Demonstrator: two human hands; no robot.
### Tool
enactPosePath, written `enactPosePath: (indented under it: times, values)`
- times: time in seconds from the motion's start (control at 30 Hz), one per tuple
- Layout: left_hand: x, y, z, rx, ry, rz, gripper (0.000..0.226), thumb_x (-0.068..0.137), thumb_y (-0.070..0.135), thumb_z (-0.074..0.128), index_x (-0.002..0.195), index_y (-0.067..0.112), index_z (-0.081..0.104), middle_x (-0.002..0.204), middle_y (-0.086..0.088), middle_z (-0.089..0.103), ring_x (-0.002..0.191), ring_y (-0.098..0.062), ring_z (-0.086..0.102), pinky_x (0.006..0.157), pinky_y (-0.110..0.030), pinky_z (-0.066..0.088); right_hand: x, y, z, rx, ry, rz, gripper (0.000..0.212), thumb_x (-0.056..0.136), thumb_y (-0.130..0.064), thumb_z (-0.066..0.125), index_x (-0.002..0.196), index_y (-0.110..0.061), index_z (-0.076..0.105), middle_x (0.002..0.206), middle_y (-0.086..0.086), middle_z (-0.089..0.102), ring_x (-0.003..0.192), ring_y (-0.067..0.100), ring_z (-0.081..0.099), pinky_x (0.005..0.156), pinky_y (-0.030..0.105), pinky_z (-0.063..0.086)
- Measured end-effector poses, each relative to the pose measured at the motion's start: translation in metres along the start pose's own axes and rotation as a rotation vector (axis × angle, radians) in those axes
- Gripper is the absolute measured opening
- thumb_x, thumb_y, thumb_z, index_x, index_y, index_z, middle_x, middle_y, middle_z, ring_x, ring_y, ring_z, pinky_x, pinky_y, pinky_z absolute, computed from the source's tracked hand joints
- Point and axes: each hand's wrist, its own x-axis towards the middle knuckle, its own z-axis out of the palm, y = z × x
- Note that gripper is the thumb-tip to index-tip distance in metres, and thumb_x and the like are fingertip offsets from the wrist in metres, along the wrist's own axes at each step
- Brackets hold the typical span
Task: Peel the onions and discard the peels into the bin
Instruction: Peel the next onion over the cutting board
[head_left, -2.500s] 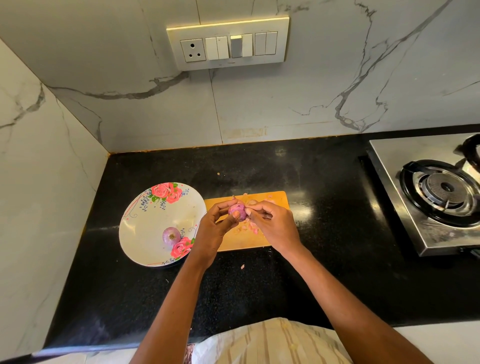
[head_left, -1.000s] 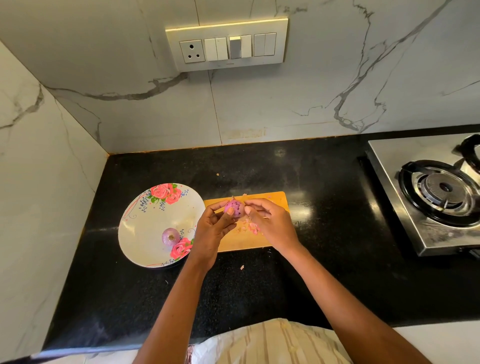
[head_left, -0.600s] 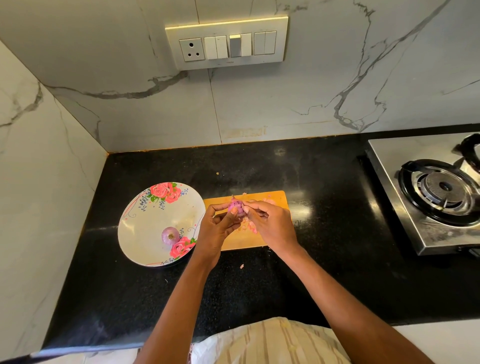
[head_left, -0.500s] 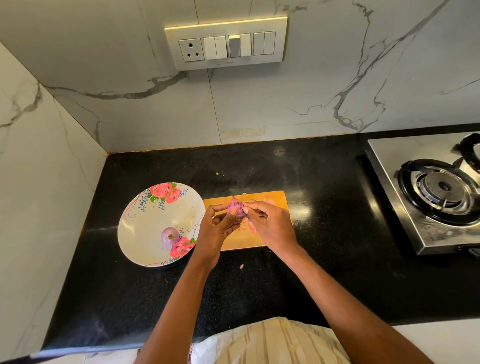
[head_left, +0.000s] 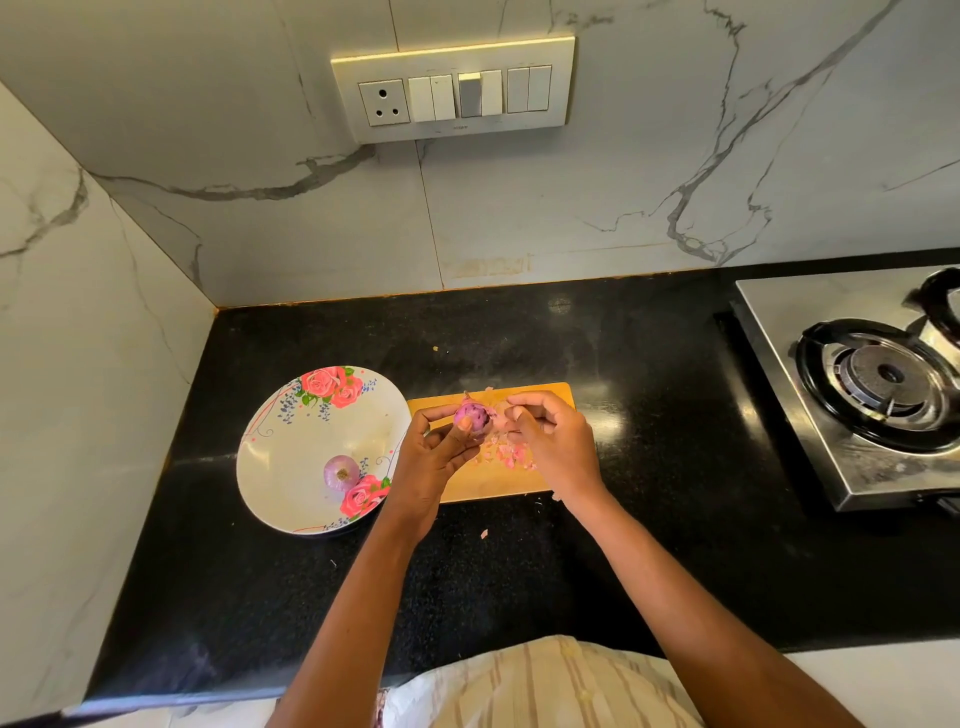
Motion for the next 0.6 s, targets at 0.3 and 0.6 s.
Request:
enactPosePath:
  times: [0.3, 0.6]
  values:
    - [-0.001, 0.000, 0.000, 0.034, -0.045, -0.005, 0.053, 0.088, 0.033, 0.066, 0.133, 0.011, 0.051, 0.119, -0.010, 0.072, 0.109, -0.024, 0.072, 0.100, -0.039, 0.055, -0.003, -0.009, 0.002, 0.090, -0.079, -0.011, 0.018, 0.092, -0.019, 0.075, 0.110, -0.020, 0.071, 0.106, 0.000, 0.074, 0.100, 0.015, 0.070, 0.086, 0.044, 0.062]
    - [0.001, 0.001, -0.004, 0.044, -0.044, -0.002, 0.049, 0.091, 0.032, 0.065, 0.134, 0.010, 0.052, 0.122, -0.010, 0.072, 0.111, -0.025, 0.071, 0.101, -0.040, 0.055, 0.004, -0.009, -0.005, 0.152, -0.075, 0.067, 0.013, 0.096, -0.024, 0.070, 0.109, -0.022, 0.071, 0.104, 0.000, 0.075, 0.099, 0.019, 0.073, 0.087, 0.040, 0.061]
